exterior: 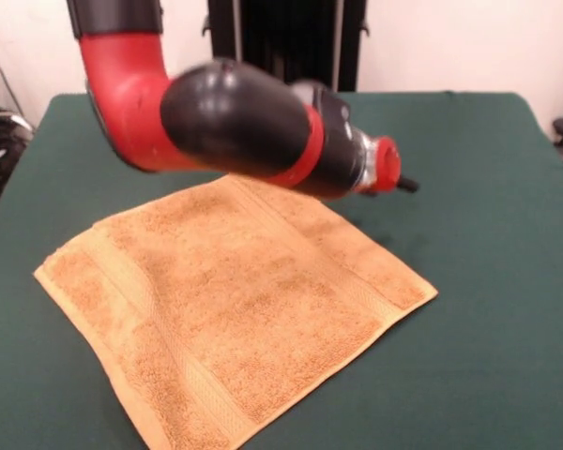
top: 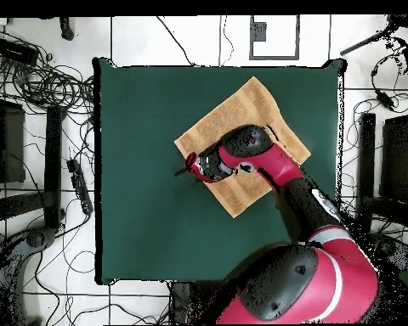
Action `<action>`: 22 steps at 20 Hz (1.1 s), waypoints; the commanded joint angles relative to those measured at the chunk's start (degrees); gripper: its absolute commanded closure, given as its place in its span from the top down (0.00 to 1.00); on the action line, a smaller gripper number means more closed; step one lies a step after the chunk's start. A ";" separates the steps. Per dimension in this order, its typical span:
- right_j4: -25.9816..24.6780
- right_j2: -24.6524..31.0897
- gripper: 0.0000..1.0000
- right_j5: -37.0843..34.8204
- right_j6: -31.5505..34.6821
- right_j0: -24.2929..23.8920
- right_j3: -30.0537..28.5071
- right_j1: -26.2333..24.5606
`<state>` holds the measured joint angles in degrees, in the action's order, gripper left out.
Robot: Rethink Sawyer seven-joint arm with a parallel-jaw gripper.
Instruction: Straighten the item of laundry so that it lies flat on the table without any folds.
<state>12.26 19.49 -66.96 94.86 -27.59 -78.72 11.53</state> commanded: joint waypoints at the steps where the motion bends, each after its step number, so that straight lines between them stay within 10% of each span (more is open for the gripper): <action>1: -0.54 -5.49 1.00 -14.23 18.16 3.88 -1.04 11.68; 12: -12.60 -16.63 1.00 -13.43 15.66 9.79 9.09 12.54; 22: -24.67 -21.50 1.00 5.58 12.12 13.58 16.10 5.80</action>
<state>-7.13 -0.42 -71.44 94.86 -17.51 -65.52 23.05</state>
